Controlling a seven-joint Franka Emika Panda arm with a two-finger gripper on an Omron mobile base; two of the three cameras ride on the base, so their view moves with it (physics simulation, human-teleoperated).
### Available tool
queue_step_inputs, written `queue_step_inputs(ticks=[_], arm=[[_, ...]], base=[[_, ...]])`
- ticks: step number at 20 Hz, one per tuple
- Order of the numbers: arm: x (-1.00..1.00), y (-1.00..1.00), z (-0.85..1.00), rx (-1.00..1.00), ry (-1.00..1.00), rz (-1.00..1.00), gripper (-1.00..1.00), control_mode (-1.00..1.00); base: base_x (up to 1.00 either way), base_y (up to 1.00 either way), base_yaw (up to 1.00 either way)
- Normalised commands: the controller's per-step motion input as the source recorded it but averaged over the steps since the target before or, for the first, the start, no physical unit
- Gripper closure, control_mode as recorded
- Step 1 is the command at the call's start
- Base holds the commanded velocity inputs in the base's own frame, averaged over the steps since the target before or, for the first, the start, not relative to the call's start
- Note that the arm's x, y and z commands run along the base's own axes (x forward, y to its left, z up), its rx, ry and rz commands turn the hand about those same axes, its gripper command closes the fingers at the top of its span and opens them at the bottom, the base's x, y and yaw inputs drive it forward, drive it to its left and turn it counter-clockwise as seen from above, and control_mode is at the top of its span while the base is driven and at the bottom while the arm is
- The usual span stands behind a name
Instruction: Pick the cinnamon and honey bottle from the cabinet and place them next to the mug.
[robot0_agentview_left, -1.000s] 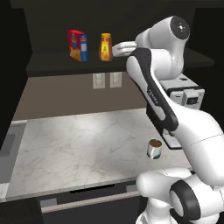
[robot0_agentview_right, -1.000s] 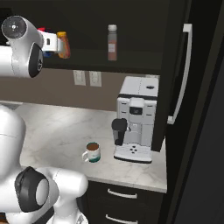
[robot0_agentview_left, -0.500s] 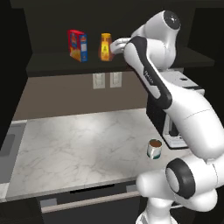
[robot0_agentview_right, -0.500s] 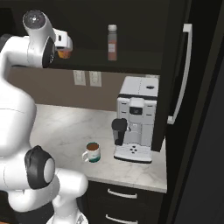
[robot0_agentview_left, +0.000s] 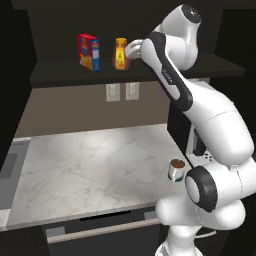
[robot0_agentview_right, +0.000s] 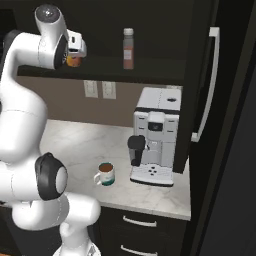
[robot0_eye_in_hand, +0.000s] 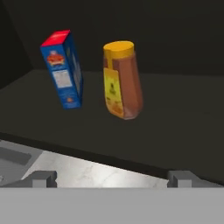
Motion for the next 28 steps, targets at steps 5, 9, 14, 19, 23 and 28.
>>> queue_step_inputs(ticks=[5, 9, 14, 19, 23, 28], arm=[[0.31, 0.00, -0.16, 0.00, -0.05, 0.01, -1.00, -1.00], [0.30, 0.00, -0.05, 0.00, -0.03, 0.01, -1.00, -1.00], [0.21, 0.03, 0.00, 0.00, 0.00, 0.00, -1.00, -1.00], [0.11, 0.14, 0.00, -0.01, -0.03, 0.00, -1.00, -1.00], [0.16, 0.19, 0.00, -0.01, -0.03, 0.00, -1.00, -1.00], [0.19, 0.18, 0.00, 0.00, -0.03, 0.00, -1.00, -1.00]], base=[[0.00, 0.00, 0.00], [0.00, 0.00, 0.00], [0.00, 0.00, 0.00], [0.00, 0.00, 0.00], [0.00, 0.00, 0.00], [0.00, 0.00, 0.00]])
